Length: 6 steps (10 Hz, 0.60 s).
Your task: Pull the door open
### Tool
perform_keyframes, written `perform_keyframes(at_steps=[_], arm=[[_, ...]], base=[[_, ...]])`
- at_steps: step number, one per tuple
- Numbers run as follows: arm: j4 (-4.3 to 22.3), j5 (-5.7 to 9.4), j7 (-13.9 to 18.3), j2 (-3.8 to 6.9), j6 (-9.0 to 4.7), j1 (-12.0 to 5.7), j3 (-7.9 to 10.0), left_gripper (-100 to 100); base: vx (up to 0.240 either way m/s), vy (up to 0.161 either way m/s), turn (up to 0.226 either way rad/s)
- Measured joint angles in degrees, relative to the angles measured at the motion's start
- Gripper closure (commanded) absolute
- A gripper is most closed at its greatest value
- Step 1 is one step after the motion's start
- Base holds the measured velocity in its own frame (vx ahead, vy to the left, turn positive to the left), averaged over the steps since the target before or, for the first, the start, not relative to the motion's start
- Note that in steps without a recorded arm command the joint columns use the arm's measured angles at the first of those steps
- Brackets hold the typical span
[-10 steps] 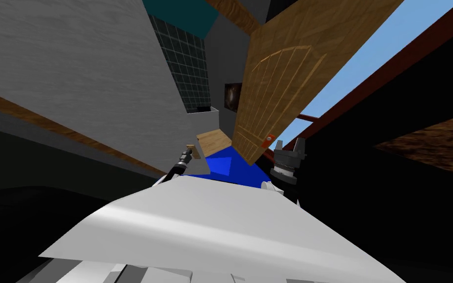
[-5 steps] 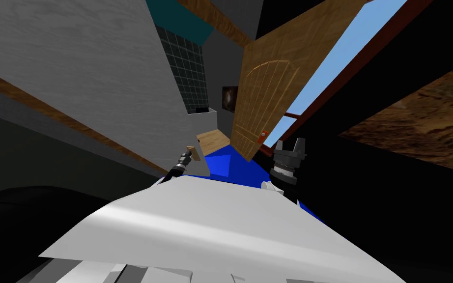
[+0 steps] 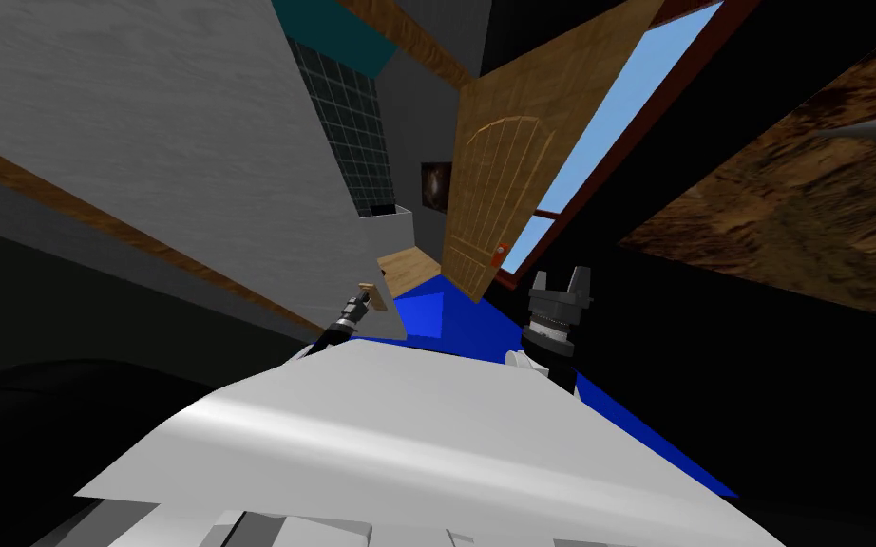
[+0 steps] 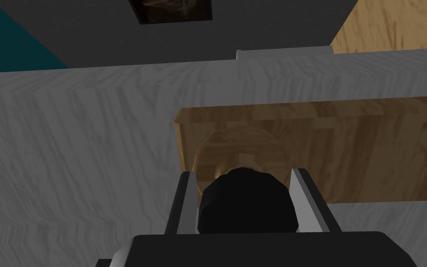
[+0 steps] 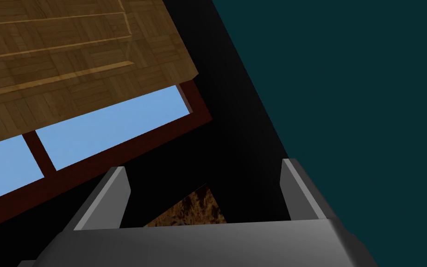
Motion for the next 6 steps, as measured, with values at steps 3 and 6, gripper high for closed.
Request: perform_keyframes(at_steps=[3, 6], arm=[[0.08, 0.13, 1.13, 1.84, -1.81, 1.26, -1.14, 100], [0.58, -0.03, 1.64, 2.55, -3.11, 2.26, -1.93, 100]], base=[[-0.209, 0.065, -0.122], [-0.039, 0.013, -0.013]])
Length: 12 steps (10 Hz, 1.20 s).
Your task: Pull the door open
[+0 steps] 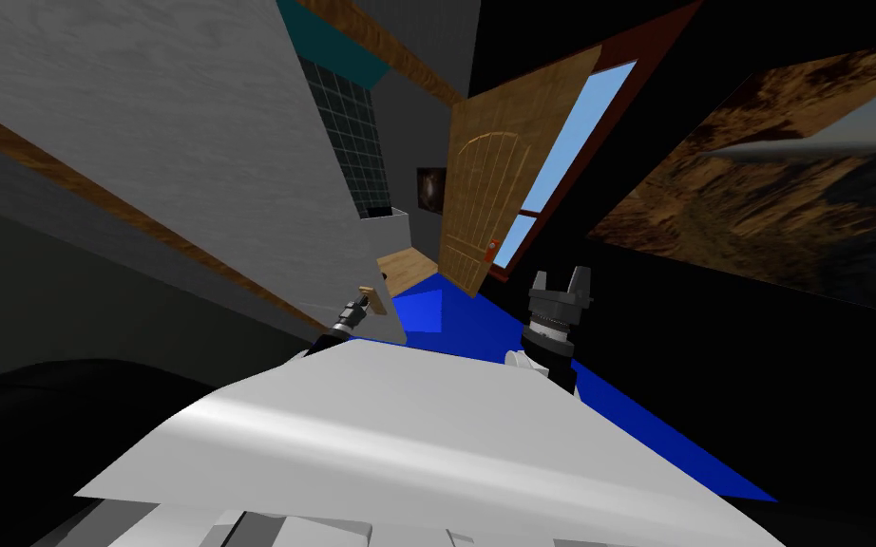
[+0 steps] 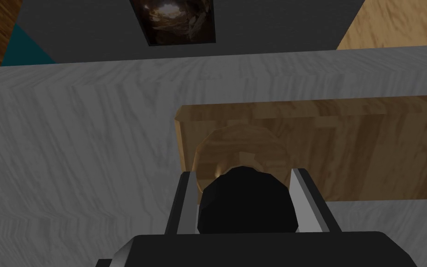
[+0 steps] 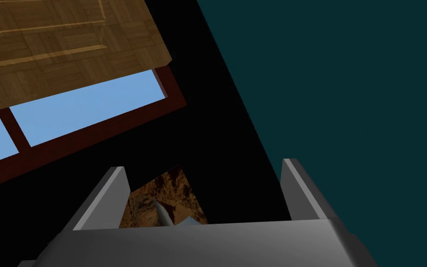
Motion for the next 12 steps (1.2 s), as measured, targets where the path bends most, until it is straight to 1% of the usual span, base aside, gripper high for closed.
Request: perform_keyframes(at_steps=[1, 3, 4, 5, 6, 7, 8, 9, 10, 11, 12], arm=[[0.37, -0.08, 0.40, 0.51, -1.26, 0.81, -0.20, 100], [1.35, -0.25, 1.39, 1.81, -4.25, 2.20, -0.55, 100], [2.00, -0.38, 1.98, 2.63, -6.14, 3.13, -0.74, 100], [2.48, -0.52, 2.44, 3.28, -7.71, 3.99, -0.94, 100], [3.30, -0.64, 2.76, 3.62, -9.35, 4.33, -1.17, 100], [3.75, -0.71, 3.26, 4.36, -11.02, 5.22, -1.34, 100], [4.39, -0.82, 3.53, 4.59, -12.36, 5.49, -1.54, 100], [5.11, -0.95, 3.89, 5.10, -14.12, 6.23, -1.75, 100], [5.52, -1.05, 4.06, 5.26, -15.45, 6.74, -1.92, 100], [5.83, -1.12, 4.47, 5.96, -17.00, 7.71, -2.06, 100], [6.32, -1.20, 4.77, 6.25, -18.31, 8.16, -2.22, 100]], base=[[0.008, 0.005, -0.004], [0.015, 0.001, -0.015], [0.013, 0.003, -0.005], [0.000, 0.000, 0.000], [-0.001, -0.003, -0.012], [-0.008, -0.001, 0.015], [-0.003, 0.001, -0.011], [0.000, 0.000, 0.000], [-0.004, -0.001, -0.011], [0.000, 0.000, 0.000], [0.000, 0.000, 0.000]])
